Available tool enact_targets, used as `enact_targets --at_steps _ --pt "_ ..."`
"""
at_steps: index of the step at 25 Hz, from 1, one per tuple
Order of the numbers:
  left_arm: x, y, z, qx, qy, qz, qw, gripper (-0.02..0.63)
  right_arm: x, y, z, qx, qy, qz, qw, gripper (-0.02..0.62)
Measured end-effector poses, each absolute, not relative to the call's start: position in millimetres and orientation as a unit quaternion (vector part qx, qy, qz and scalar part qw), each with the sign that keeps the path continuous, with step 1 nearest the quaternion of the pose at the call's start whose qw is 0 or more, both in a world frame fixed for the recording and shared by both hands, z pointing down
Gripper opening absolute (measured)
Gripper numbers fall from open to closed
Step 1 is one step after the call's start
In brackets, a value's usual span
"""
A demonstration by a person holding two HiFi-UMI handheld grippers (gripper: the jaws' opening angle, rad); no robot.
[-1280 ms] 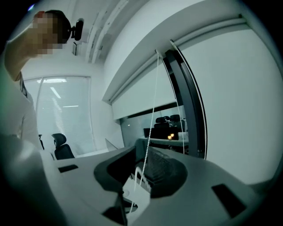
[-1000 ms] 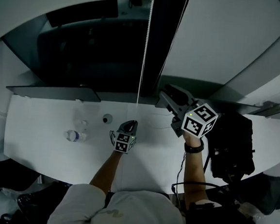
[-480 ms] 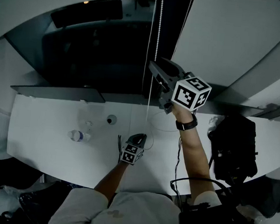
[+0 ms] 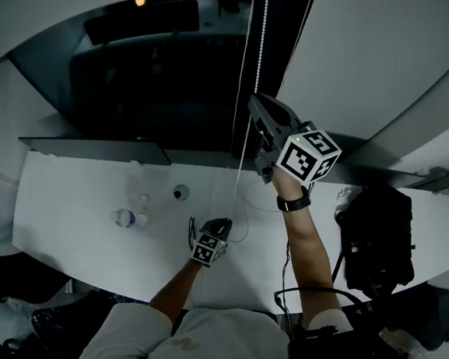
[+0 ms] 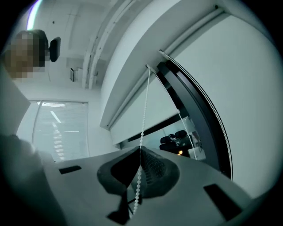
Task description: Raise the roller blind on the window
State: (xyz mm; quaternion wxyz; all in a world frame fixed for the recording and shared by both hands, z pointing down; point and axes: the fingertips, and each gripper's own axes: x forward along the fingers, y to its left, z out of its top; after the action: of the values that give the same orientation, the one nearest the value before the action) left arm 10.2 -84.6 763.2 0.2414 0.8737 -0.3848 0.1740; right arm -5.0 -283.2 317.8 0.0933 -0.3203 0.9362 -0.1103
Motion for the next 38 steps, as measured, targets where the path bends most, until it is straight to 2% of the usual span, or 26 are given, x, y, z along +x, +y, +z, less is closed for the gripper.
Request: enact_targets --at_steps 5,8,9,11,14,20,26,31,38 --pt "8 -85 751 0.876 -0.375 0.177 0.244 0.014 -2 -284 318 -0.349 0.933 -0.059 0.072 0.006" --pt "6 -89 729 0.885 -0.370 0.140 0.246 0.015 6 -288 322 -0.375 0.923 -0.040 0.074 0.006" --pt "9 -89 718 0.891 -0.350 0.122 0.261 0.025 7 -289 325 -0.382 0.921 -0.033 0.071 0.006" --pt "13 -90 698 0.902 -0.308 0.091 0.288 0.121 2 -287 338 -0.383 0.921 -0.037 0.062 0.006" --pt "3 -103 671 0.903 -0.315 0.049 0.289 0.127 -6 -279 370 -0.374 0.923 -0.066 0.055 0.006" --pt "-47 -146 624 0.897 -0.374 0.028 0.234 0.127 -14 -256 427 -0.380 0.921 -0.086 0.027 0.006" --pt "-82 -200 535 0.895 -0.410 -0.040 0.170 0.127 -18 -226 505 -0.361 0.921 -0.142 -0.023 0.006" --pt "-69 -230 456 0.908 -0.375 -0.114 0.149 0.127 -21 -201 558 -0.352 0.918 -0.174 -0.060 0.006" --pt "-28 -250 396 0.931 -0.326 -0.119 0.117 0.127 -24 -182 595 -0.351 0.912 -0.200 -0.069 0.006"
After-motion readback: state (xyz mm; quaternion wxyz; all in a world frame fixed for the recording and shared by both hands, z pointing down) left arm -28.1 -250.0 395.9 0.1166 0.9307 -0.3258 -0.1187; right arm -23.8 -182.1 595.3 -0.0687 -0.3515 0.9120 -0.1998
